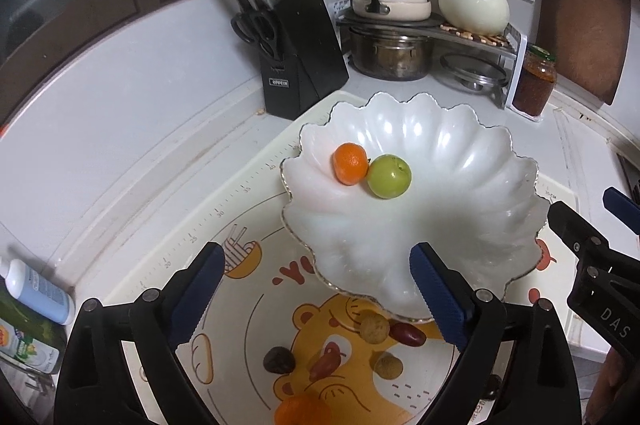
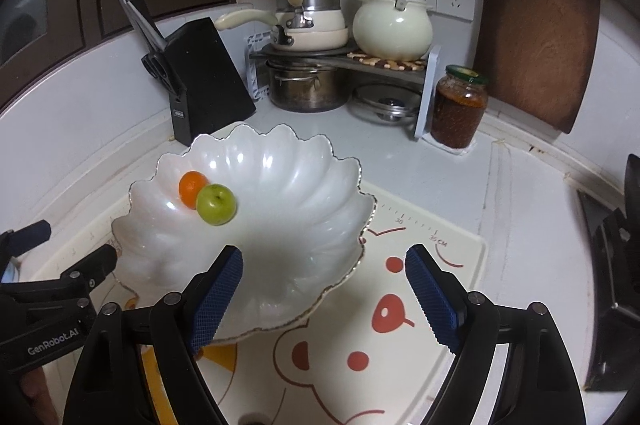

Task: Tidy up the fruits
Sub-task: 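Open both grippers to drop the apple and mandarin into the bowl, then lower the right gripper onto a dark plum while the left gripper grasps the other mandarin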

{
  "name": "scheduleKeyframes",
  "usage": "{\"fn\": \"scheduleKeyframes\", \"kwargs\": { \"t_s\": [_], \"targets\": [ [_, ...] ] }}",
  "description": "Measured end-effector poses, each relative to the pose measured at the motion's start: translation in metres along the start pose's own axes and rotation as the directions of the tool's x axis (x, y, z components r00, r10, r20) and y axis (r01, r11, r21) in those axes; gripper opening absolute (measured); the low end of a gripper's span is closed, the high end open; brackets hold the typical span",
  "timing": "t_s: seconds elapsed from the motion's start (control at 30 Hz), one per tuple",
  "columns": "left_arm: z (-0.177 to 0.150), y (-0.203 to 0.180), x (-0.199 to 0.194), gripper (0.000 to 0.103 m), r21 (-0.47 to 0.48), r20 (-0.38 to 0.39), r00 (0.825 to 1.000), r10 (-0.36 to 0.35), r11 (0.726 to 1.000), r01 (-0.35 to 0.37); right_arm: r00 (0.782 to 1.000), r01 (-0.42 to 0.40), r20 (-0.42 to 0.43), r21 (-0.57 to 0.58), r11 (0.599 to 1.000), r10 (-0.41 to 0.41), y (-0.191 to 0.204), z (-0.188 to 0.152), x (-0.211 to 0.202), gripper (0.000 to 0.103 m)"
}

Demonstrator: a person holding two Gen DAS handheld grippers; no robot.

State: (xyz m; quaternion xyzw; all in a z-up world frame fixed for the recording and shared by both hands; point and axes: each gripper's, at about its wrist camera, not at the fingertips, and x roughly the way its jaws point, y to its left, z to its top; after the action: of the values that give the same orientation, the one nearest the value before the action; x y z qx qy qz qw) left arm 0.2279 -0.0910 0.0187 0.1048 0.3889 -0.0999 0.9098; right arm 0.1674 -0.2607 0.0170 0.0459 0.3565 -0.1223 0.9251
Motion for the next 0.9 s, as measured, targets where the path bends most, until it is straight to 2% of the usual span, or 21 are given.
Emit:
{"fn": "scheduleKeyframes", "kwargs": {
  "t_s": [0.37, 0.57, 0.9],
  "targets": [
    [-0.013, 0.004, -0.035, 0.095, 0.01, 0.044, 0.999, -0.006, 1.0, 0.006, 0.999, -0.007, 0.035, -0.011, 1.0, 0.008, 0.002, -0.01, -0.032, 0.084],
    [-0.024, 0.005, -0.047, 0.095, 0.009, 0.049, 0.999, -0.017, 1.0, 0.017, 0.999, -0.039, 0.031, -0.002, 0.999, 0.039, 0.004, -0.018, -0.041, 0.084],
    [-0.051, 0.01, -0.05, 0.095, 0.009, 0.026, 1.0, 0.009, 1.0, -0.01, 0.998, -0.054, 0.01, -0.017, 0.998, 0.054, 0.01, -0.037, -0.046, 0.084]
  ]
}}
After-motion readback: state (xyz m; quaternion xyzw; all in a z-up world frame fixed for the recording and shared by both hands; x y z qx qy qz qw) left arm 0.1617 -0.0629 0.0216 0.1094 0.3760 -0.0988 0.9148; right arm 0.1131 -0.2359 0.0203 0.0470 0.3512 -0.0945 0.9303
